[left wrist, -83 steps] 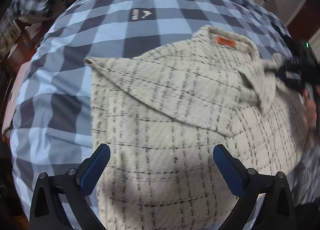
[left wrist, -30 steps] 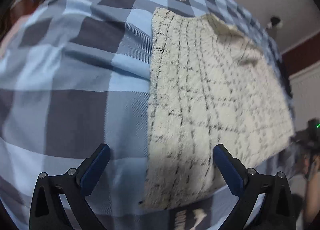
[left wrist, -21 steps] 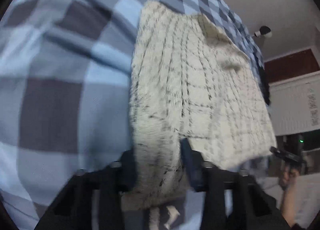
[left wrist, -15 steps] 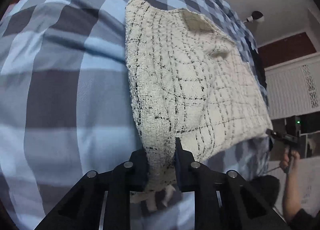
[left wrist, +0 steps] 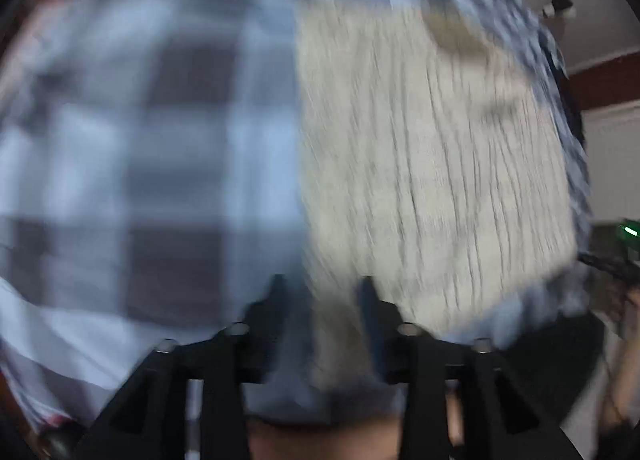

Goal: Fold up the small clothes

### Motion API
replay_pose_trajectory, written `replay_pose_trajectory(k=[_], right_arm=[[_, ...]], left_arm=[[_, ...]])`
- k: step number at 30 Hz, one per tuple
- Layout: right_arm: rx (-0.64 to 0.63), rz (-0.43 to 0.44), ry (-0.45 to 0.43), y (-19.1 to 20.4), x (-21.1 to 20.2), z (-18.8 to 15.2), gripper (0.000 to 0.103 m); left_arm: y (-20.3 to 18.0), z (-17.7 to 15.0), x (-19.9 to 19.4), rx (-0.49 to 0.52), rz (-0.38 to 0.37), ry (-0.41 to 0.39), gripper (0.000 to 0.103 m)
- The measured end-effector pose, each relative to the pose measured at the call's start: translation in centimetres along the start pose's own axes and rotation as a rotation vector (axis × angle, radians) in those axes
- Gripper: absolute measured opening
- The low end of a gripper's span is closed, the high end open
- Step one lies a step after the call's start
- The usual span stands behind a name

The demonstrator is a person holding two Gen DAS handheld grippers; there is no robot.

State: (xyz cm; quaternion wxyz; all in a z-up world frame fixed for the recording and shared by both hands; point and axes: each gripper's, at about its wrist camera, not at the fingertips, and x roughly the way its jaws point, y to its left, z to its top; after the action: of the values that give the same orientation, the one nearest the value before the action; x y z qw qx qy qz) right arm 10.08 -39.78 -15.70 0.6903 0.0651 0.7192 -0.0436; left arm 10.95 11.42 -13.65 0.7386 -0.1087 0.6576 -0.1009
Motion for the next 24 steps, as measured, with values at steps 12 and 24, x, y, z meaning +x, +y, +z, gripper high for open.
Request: replay_pose_trajectory(k=[12, 24], right_arm=[[0.138, 0.251, -0.416, 11.7, -7.2, 8.6, 0.070], [0.168, 0.091, -0.455, 11.7, -2.9, 10.2, 0.070]], left_arm=[[-4.5, 10.4, 0.1, 0.032, 0.083, -0.271, 0.103], [-7.3, 13.2, 8.5, 0.182, 0.155, -0.095, 0.016]])
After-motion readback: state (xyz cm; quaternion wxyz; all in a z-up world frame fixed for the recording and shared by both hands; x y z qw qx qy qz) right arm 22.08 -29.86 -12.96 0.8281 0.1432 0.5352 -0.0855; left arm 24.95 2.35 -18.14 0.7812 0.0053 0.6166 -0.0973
